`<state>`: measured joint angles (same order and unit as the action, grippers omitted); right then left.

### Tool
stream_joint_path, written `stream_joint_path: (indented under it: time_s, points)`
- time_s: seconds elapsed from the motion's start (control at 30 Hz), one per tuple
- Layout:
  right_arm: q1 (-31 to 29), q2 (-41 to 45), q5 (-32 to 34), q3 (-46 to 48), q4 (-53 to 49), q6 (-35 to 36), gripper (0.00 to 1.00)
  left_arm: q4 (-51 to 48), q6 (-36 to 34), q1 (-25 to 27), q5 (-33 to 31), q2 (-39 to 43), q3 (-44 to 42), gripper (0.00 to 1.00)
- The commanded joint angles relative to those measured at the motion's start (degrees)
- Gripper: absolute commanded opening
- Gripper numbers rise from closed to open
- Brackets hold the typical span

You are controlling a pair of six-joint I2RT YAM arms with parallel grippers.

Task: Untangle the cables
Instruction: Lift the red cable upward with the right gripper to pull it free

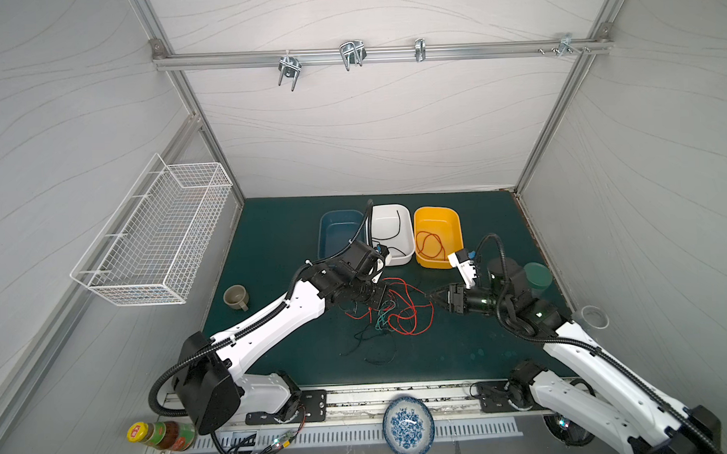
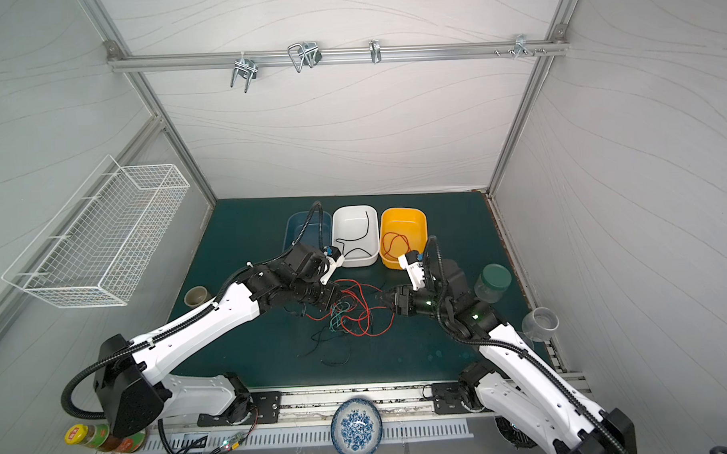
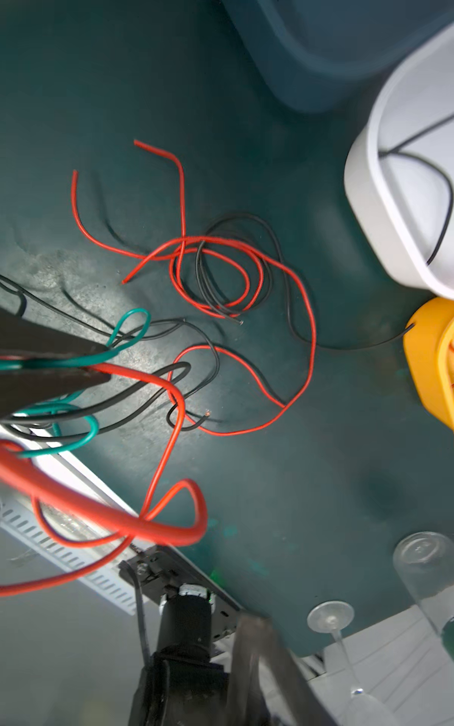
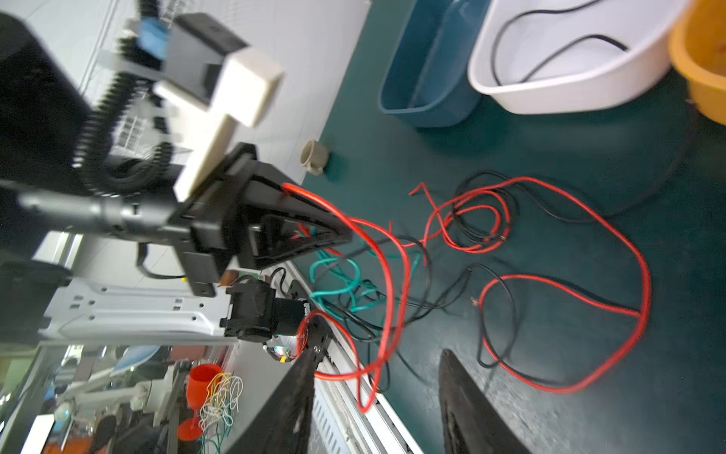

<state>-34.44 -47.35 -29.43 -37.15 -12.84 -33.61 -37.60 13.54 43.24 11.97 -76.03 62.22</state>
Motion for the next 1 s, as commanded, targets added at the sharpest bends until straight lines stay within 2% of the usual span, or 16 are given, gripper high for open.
stream_joint_path:
  time_s: [0.0,0.17,0.3,0.43,0.57,0.73,0.87,0.97]
  points:
    - [-1.8,-3.5,1.6,-2.1,4.1,3.5,0.51,0.7,-2.3,0.0,4.6,-0.7,2.9,0.0]
    - [-4.2,-8.1,5.3,-2.6,7.1,6.7,0.5,2.0,-2.8,0.1,7.6,0.2,1.1,0.0]
    - [-4.5,-11.2,4.7,-2.6,9.8,7.3,0.47,2.5,-3.1,0.1,8.1,0.9,0.6,0.0]
    - [-6.3,-12.9,4.9,-2.6,12.4,7.4,0.36,2.5,-3.0,0.0,8.3,0.6,0.9,0.0]
    - [-7.1,-14.2,5.6,-2.5,13.2,7.5,0.18,2.3,-3.2,0.0,8.2,0.4,1.1,0.0]
    - [-7.1,-14.3,4.9,-1.9,14.2,7.3,0.09,1.9,-3.3,0.1,7.2,0.8,1.0,0.0]
    - [-7.2,-12.3,7.8,-1.8,12.5,8.0,0.01,1.2,-3.4,0.0,5.1,0.4,1.3,0.09]
    - [-7.2,-9.6,12.2,-1.8,10.3,8.5,0.0,0.9,-3.5,0.1,4.1,0.4,1.5,0.22]
